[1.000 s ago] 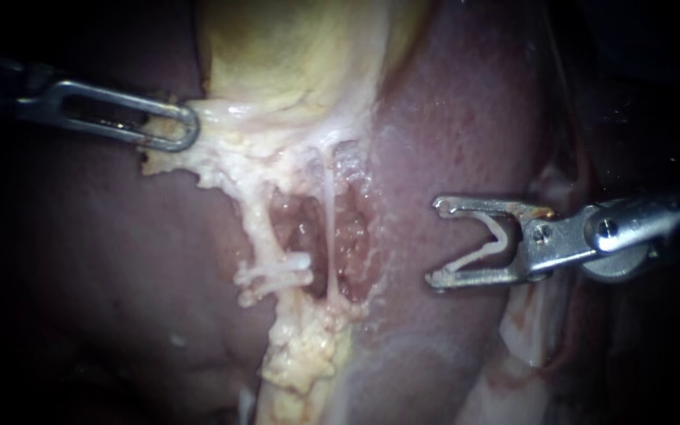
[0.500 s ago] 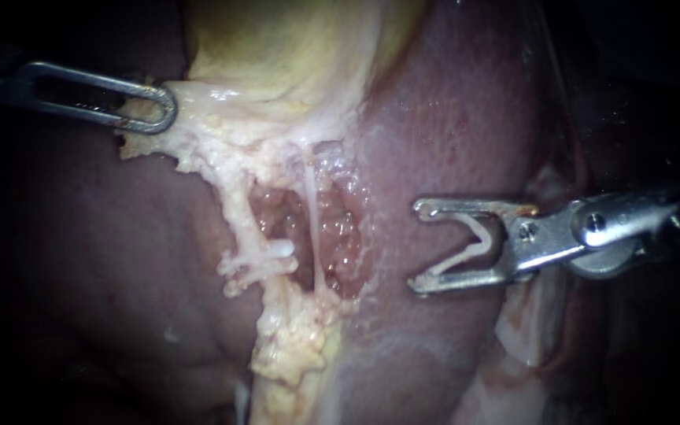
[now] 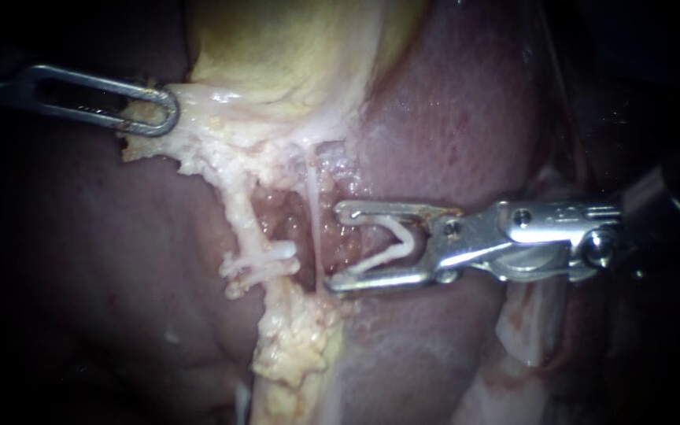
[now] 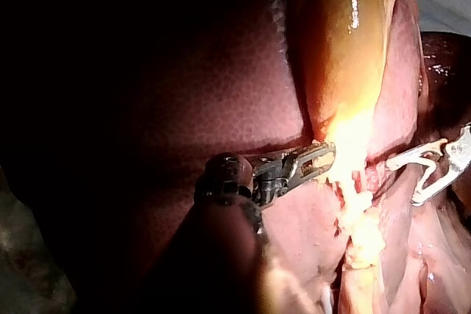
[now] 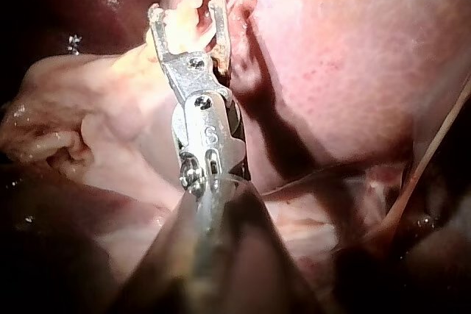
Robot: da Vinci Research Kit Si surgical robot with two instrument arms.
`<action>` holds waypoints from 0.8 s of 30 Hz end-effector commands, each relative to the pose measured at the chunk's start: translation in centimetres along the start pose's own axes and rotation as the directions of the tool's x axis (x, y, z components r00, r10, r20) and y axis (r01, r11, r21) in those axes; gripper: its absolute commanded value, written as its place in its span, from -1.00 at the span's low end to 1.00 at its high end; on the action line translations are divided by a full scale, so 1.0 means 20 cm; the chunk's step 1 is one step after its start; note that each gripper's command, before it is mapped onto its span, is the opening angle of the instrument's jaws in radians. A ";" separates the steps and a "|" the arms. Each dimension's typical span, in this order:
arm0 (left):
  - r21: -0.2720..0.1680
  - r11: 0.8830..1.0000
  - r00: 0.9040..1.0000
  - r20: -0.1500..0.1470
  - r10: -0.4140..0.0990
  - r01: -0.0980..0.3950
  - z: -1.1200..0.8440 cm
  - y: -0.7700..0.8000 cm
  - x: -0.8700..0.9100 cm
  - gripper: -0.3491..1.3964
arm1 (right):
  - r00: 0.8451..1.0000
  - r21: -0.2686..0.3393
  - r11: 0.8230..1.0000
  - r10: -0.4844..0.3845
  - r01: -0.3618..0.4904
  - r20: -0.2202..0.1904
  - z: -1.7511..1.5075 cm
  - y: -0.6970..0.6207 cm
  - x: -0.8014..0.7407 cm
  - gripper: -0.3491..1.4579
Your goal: Clipping third clip left tube
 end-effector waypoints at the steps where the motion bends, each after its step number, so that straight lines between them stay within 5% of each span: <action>1: 0.001 1.000 1.000 0.000 0.000 0.000 0.000 0.000 0.000 -1.00 | 1.000 0.006 1.000 0.006 -0.006 -0.006 0.002 0.001 -0.001 -0.08; 8: 0.002 1.000 1.000 -0.001 0.000 0.000 0.000 0.000 0.000 -1.00 | 0.998 0.041 0.999 0.038 -0.036 -0.048 0.013 0.011 -0.009 -0.08; 16: 0.002 1.000 1.000 -0.001 0.000 0.000 0.000 0.000 -0.001 -1.00 | 0.998 0.034 0.998 0.048 -0.047 -0.044 0.018 0.023 -0.022 -0.07; 24: 0.002 1.000 1.000 -0.001 0.001 -0.001 0.001 0.000 -0.001 -1.00 | 0.998 0.034 0.998 0.047 -0.046 -0.044 0.018 0.028 -0.024 -0.07</action>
